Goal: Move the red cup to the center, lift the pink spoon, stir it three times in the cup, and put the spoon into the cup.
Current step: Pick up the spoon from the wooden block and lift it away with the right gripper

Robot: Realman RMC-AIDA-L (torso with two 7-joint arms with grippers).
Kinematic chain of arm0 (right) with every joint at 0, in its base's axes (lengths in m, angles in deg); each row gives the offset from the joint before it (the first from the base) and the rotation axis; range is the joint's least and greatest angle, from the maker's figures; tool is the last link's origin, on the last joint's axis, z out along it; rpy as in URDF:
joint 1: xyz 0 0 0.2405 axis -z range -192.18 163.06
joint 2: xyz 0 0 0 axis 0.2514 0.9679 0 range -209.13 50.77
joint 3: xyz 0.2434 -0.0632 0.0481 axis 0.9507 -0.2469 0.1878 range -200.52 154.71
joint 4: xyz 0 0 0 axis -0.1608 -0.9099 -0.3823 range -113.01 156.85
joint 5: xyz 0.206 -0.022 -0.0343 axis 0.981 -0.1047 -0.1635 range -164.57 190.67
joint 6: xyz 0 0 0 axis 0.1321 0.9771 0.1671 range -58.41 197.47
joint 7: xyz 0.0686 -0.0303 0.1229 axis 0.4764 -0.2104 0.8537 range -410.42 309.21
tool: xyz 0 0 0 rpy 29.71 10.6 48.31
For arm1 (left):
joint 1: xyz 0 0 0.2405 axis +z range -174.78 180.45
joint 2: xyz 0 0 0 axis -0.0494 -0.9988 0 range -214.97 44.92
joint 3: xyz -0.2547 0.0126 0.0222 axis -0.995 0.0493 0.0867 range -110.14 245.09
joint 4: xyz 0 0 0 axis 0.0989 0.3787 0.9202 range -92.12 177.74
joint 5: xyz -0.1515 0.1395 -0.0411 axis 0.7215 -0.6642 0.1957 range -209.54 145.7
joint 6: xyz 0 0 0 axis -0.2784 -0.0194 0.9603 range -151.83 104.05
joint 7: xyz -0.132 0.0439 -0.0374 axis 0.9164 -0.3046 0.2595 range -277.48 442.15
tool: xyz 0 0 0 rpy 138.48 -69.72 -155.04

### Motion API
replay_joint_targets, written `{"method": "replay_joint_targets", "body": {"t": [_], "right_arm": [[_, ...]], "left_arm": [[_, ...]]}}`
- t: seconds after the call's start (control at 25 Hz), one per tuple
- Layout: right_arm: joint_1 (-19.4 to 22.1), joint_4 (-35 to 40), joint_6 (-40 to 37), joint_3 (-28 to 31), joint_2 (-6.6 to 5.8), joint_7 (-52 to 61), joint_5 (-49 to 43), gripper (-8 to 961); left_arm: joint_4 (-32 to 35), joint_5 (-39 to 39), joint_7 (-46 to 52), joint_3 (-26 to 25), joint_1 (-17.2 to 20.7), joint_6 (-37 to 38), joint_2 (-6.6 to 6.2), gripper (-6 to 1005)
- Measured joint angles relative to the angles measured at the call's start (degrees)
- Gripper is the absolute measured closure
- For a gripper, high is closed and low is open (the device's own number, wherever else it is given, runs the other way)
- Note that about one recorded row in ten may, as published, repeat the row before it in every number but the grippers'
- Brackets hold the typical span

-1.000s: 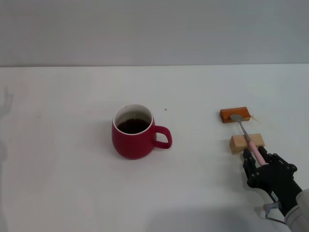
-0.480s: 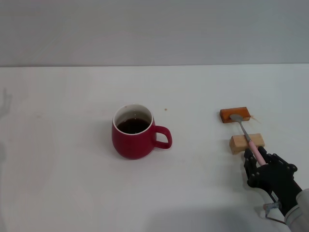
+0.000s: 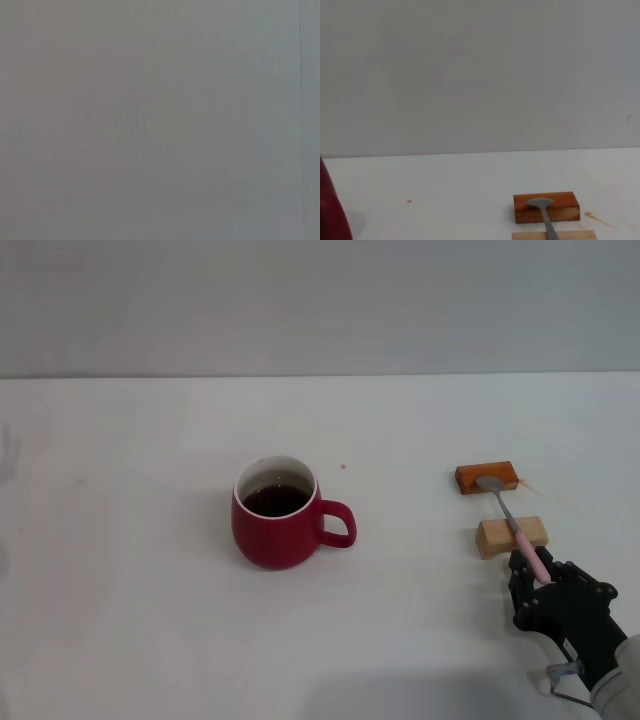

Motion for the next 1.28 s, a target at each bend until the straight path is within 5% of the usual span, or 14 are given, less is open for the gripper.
{"method": "replay_joint_targets", "body": {"t": [1.28], "right_arm": [[0.2,0.1,-0.1,0.8,0.26,-0.2,-0.4,784]], "left_arm": [[0.1,-0.2,1.3,0.1,0.6,0.9,0.00,155]]}}
